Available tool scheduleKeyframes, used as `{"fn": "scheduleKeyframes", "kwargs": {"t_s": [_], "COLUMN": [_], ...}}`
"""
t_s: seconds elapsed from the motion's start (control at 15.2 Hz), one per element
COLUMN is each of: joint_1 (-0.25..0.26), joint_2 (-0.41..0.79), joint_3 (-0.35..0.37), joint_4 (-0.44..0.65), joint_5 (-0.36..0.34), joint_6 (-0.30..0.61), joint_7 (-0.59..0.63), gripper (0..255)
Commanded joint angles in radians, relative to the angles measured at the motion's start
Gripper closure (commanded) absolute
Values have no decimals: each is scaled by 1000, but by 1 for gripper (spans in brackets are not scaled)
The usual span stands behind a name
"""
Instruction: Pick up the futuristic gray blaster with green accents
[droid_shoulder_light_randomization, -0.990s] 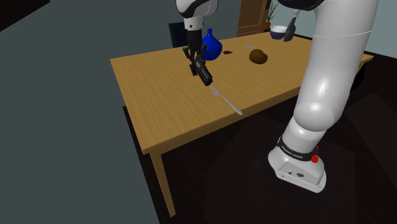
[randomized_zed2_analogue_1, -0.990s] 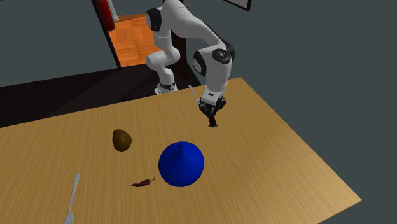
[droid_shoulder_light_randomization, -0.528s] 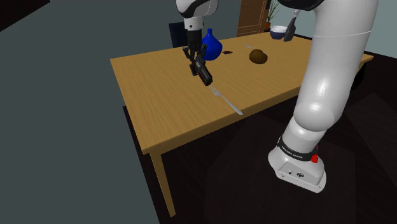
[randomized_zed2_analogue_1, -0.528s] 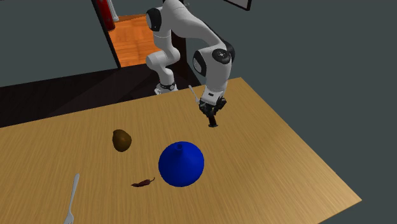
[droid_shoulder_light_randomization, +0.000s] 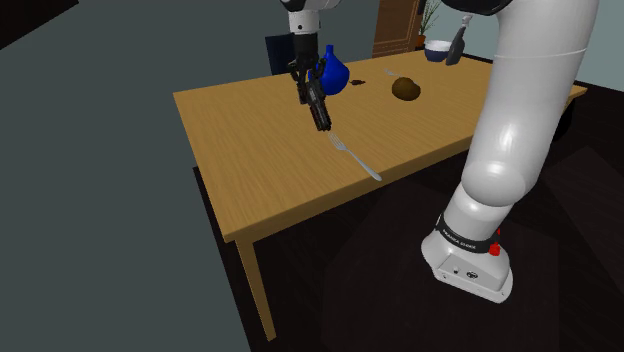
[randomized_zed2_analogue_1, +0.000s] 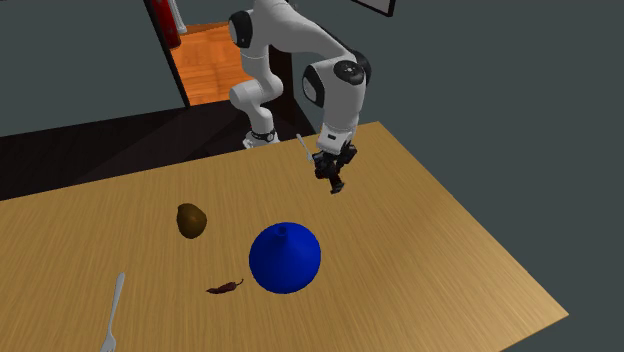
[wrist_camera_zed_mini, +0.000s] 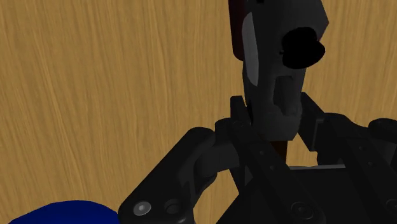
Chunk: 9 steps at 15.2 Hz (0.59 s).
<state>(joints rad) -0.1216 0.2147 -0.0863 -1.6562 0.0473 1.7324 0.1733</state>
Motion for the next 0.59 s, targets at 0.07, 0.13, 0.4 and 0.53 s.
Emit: {"fn": "scheduleKeyframes", "kwargs": {"t_s": [0.07,0.13,0.4,0.53], "joint_1": [0,0,0,0], "joint_2": [-2,-3,-3,-3], "joint_3": [0,0,0,0], "joint_4": [39,51,105,107], "joint_5": [0,-1,-1,-1], "joint_6": [-41,-54,-108,-110], "joint_7": [3,3,5,5], "gripper": [255,255,255,255]}}
